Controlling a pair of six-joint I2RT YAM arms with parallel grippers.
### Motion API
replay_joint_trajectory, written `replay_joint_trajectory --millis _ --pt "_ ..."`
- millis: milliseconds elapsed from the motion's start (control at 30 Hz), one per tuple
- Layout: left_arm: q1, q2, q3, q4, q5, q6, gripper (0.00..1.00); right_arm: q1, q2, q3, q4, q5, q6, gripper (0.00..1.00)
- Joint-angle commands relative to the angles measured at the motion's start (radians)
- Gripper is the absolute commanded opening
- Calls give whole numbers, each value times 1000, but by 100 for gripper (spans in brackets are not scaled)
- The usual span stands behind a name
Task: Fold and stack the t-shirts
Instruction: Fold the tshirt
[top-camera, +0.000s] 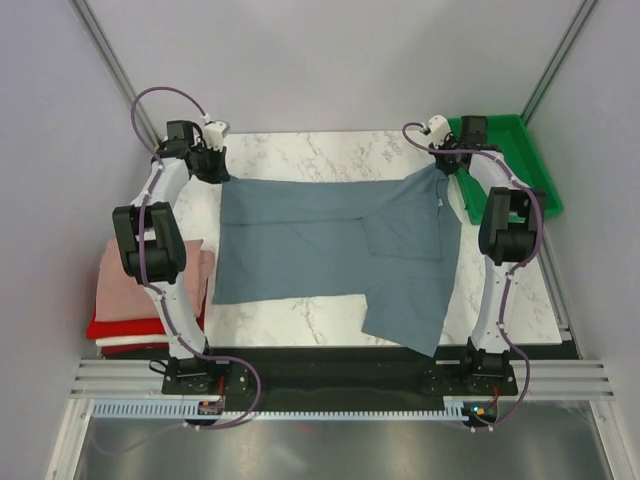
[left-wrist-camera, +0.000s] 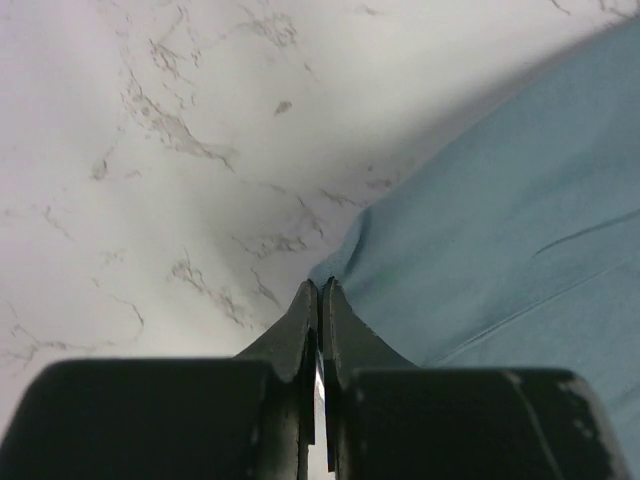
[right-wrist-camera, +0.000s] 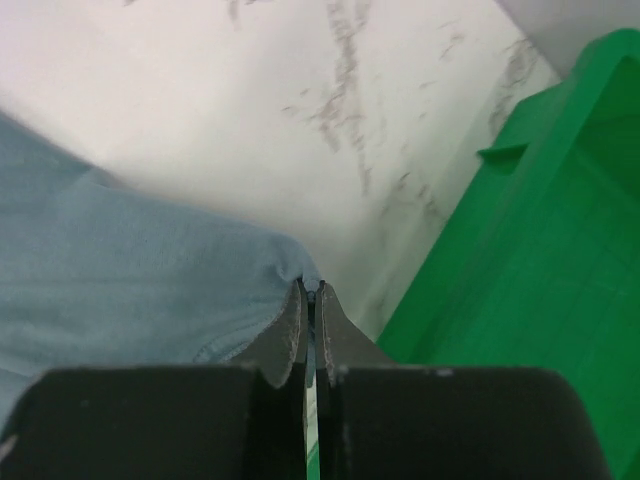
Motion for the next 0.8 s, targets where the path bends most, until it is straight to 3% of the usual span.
replay_joint_trajectory --millis 0,167,300,333,367,467,500,533,567,733,767 --pt "-20 100 115 48 -71 40 2 -2 92 173 16 71 -7 0" --pt "-43 214 225 99 -180 11 2 -3 292 421 20 153 37 0" --pt "-67 277 290 166 -295 -26 2 -2 375 514 71 191 69 1" --pt "-70 294 305 180 -306 -30 2 0 382 513 95 209 81 6" --pt "-75 300 314 188 -329 -38 2 0 387 508 137 219 89 21" --pt "-92 312 359 220 -395 -69 4 4 393 523 165 246 129 27" --pt "-90 306 369 228 -407 -105 7 4 375 523 163 245 141 29" --pt "-92 283 386 232 -412 -124 22 4 360 513 166 242 169 36" --pt "-92 268 391 238 -432 -145 30 4 341 506 166 239 184 39" --pt "-121 153 411 283 -536 -207 57 1 137 367 186 193 227 50" --pt "-121 132 409 278 -550 -213 57 1 98 335 189 186 230 51"
